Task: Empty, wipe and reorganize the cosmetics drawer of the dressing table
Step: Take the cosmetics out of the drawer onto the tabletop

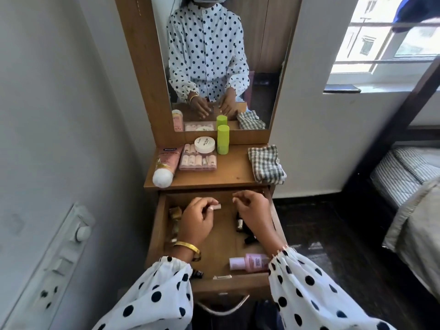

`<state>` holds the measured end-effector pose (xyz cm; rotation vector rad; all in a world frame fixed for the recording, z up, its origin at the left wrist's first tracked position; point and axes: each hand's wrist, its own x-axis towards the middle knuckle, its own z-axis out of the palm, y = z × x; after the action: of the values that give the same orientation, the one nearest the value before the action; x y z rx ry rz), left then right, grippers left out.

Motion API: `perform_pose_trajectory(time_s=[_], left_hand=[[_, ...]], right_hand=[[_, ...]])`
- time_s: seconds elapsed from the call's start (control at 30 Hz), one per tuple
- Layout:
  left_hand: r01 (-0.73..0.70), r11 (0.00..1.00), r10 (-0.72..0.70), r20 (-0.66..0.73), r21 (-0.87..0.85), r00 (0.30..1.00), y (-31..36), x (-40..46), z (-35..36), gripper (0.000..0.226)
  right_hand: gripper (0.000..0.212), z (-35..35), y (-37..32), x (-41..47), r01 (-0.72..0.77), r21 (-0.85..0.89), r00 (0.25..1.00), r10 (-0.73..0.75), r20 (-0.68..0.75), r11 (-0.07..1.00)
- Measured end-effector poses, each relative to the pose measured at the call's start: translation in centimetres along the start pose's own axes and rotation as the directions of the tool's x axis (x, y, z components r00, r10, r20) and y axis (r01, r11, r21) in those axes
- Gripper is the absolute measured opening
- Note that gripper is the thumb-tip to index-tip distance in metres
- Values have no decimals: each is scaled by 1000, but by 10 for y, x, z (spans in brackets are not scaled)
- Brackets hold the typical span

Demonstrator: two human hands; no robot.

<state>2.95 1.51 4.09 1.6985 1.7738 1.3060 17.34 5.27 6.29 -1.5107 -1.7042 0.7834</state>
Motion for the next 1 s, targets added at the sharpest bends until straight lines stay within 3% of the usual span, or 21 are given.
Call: perform_pose_trajectory(time_s=[0.1, 0.2, 0.27, 0.5, 0.63, 0.7, 0.8, 0.9, 1.0], left_hand=[[89, 996, -90, 48, 20, 995, -11, -22, 8, 21], [199, 979, -202, 119, 36, 972, -14, -33, 11, 18], [234, 970, -241, 155, 61, 958, -14, -36, 12, 17], [285, 948, -313, 246, 145, 917, -13, -47, 11, 16], [263, 949, -303, 268, 175, 914, -11, -50, 13, 15], [291, 937, -333, 241, 194, 912, -12, -49, 13, 15], [350, 920, -384, 220, 178, 897, -13, -47, 11, 16], [363, 927, -374, 288, 92, 881, -9, -48, 12, 22], [370, 928, -360, 339, 37, 869, -2, -50, 11, 37]], right_hand=[[21, -2, 19, -16, -73, -181, 947, 125, 296, 981], [27, -5, 30, -31, 97, -437, 755, 220, 617, 894], [30, -6, 38, -41, 183, -480, 688, 237, 686, 858], [31, -1, 53, -48, 220, -560, 675, 290, 678, 799], [30, -2, 52, -47, 218, -471, 752, 161, 640, 854], [30, -4, 50, -44, 165, -386, 822, 90, 563, 907], [24, -6, 41, -39, -43, -148, 897, 104, 431, 988], [23, -1, 33, -32, -119, 45, 945, 99, 313, 992], [22, 6, 24, -31, -221, 272, 948, 142, 284, 937]])
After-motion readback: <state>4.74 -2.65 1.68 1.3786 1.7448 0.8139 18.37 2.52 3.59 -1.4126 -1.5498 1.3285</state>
